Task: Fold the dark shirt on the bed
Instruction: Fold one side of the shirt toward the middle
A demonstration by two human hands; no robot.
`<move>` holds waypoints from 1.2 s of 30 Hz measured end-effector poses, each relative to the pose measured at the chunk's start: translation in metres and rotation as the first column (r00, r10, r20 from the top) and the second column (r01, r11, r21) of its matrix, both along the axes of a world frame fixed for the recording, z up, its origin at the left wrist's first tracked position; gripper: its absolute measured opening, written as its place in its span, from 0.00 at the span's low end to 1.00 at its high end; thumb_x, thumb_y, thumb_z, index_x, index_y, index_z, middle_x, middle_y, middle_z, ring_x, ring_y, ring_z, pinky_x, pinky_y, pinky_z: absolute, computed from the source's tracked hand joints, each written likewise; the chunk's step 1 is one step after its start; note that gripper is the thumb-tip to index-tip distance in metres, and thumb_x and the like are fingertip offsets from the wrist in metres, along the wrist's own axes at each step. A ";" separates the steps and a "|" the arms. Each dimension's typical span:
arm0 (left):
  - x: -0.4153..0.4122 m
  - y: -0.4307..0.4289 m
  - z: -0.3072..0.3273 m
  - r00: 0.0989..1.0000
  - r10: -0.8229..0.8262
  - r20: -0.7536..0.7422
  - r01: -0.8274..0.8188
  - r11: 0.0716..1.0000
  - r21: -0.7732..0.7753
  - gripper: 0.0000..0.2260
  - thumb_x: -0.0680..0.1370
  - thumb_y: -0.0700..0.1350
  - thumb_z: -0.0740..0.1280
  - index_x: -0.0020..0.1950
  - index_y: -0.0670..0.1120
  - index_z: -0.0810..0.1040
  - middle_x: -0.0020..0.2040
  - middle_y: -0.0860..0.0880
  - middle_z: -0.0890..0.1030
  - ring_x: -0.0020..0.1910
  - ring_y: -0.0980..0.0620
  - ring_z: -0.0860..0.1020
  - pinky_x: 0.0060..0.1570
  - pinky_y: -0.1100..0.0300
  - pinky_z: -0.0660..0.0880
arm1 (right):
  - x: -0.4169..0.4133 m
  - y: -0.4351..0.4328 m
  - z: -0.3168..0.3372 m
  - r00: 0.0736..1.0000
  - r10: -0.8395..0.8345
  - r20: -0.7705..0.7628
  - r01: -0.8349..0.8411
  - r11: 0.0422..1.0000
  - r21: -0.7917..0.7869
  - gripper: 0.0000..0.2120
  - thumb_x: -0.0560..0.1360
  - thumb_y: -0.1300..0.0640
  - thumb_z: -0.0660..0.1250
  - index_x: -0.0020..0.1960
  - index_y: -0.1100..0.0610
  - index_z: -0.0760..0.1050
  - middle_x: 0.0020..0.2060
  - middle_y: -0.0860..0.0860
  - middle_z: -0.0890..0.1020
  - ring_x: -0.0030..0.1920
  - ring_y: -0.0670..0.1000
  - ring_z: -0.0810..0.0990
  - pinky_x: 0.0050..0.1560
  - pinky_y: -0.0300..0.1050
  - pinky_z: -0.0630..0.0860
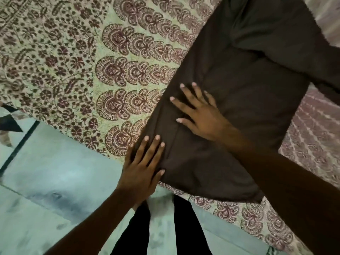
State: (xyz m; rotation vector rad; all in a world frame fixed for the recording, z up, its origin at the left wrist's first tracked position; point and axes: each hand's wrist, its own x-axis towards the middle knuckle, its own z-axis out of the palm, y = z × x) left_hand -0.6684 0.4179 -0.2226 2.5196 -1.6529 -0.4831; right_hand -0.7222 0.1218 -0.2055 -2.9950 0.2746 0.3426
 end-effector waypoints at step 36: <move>0.125 -0.298 -0.011 0.995 -0.046 0.085 0.051 0.997 -0.055 0.40 0.75 0.63 0.64 0.83 0.49 0.58 0.85 0.49 0.53 0.84 0.47 0.52 0.77 0.41 0.58 | 0.163 -0.393 0.007 0.943 -0.330 0.049 0.332 0.942 -0.043 0.31 0.82 0.32 0.51 0.78 0.48 0.66 0.81 0.53 0.63 0.81 0.54 0.59 0.77 0.70 0.47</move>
